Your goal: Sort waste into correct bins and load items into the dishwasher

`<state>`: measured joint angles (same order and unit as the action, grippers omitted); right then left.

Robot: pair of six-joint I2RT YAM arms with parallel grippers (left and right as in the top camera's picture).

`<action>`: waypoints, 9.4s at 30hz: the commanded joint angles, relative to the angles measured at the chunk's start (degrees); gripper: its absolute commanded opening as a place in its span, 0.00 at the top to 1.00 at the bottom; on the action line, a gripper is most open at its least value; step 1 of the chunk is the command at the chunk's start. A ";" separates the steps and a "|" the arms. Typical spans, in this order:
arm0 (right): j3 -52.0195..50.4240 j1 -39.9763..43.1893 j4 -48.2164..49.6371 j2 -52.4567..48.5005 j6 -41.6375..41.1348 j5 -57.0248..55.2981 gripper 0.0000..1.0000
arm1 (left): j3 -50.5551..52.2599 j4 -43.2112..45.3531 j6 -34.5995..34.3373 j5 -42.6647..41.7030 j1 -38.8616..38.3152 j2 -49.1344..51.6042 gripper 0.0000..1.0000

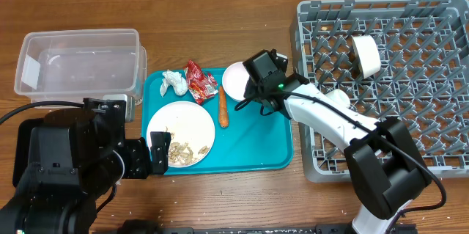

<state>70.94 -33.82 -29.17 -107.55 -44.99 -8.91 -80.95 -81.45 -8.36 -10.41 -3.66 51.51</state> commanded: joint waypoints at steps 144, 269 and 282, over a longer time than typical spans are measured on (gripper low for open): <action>7.85 51.19 0.26 17.53 25.22 21.29 0.96 | -0.63 0.02 1.09 0.52 0.26 0.24 0.00; 3.32 -5.66 -30.75 47.36 5.75 -11.17 0.00 | 11.63 23.74 -22.34 12.85 -23.89 39.82 0.53; 3.32 -5.66 -31.41 47.19 5.75 -11.17 0.00 | 11.63 41.22 -20.41 12.33 -25.40 52.89 0.44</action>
<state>73.38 -39.46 -60.73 -60.40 -38.96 -19.05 -69.67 -41.36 -28.97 0.78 -28.91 101.65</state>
